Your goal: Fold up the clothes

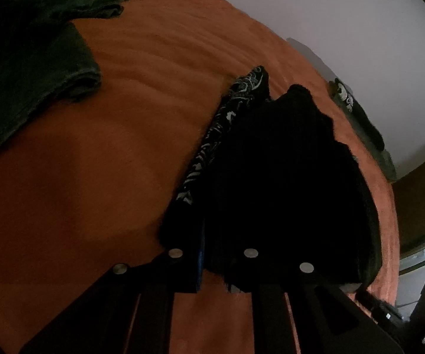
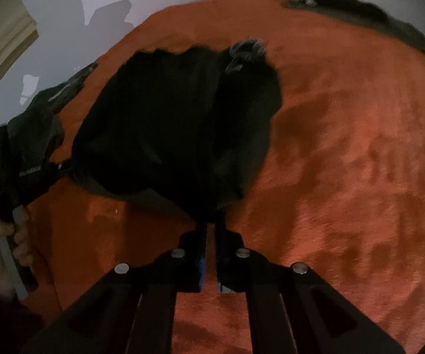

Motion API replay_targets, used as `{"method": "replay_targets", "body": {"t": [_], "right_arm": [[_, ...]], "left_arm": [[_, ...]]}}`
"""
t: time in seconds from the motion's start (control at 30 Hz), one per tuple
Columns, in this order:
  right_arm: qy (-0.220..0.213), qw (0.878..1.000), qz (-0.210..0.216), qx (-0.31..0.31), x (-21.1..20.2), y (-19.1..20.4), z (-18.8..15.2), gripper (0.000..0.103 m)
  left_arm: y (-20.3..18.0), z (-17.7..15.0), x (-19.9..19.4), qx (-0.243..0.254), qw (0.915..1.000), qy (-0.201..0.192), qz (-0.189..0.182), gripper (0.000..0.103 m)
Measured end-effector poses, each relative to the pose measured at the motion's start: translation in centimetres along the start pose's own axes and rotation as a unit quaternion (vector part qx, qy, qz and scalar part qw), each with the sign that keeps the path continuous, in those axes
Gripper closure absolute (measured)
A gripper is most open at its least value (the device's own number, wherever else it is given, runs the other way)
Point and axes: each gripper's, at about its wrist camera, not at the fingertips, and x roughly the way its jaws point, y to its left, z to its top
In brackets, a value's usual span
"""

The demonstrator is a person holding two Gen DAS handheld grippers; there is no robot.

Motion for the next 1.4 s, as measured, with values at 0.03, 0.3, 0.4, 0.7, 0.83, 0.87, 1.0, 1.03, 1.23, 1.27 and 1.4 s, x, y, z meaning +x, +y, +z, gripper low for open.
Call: {"method": "replay_targets", "body": {"t": [0.03,0.3,0.4,0.7,0.83,0.87,1.0,1.03,1.23,1.27,1.4], "right_arm": [[-0.001,1.000,0.003,0.005,-0.2,-0.2,0.2,0.097],[0.020,1.000,0.021,0.009,3.0,1.0,2.4,0.065],[0.027,0.999,0.025,0.012,4.4,1.4,3.1,0.100],[0.020,0.989,0.011,0.144,3.7,-6.1,2.3,0.103],[-0.017,0.991,0.061,0.116,2.5,-6.5,6.7,0.100],[-0.024,0.992,0.075,0.099,2.6,-5.8,8.3,0.093],[0.013,0.993,0.106,0.046,6.4,-2.6,13.9,0.051],[0.031,0.994,0.100,0.038,8.1,-2.0,14.8,0.051],[0.107,0.989,0.087,0.059,14.7,-1.6,15.3,0.086],[0.083,0.990,0.095,0.068,13.6,-1.9,15.4,0.089],[0.012,0.989,0.104,0.103,10.1,-3.3,15.2,0.090]], "left_arm": [[0.1,0.2,-0.6,-0.003,1.0000,-0.004,-0.004,0.090],[-2.6,4.0,-0.7,0.042,0.9988,-0.025,0.002,0.077],[-3.8,4.4,2.2,0.067,0.9977,0.002,0.004,0.094],[-1.8,4.3,2.0,0.032,0.9989,-0.003,0.035,0.102],[-4.6,6.4,0.3,0.069,0.9973,-0.023,0.009,0.093],[-5.7,7.2,0.4,0.085,0.9961,-0.022,0.001,0.089],[-9.9,9.7,4.3,0.149,0.9885,0.021,0.013,0.057],[-10.6,10.1,5.6,0.164,0.9858,0.033,0.019,0.057],[-12.2,10.8,10.3,0.185,0.9791,0.073,0.042,0.087],[-12.2,10.9,10.1,0.183,0.9801,0.067,0.038,0.088],[-13.0,11.0,9.3,0.194,0.9793,0.057,0.018,0.088]]}}
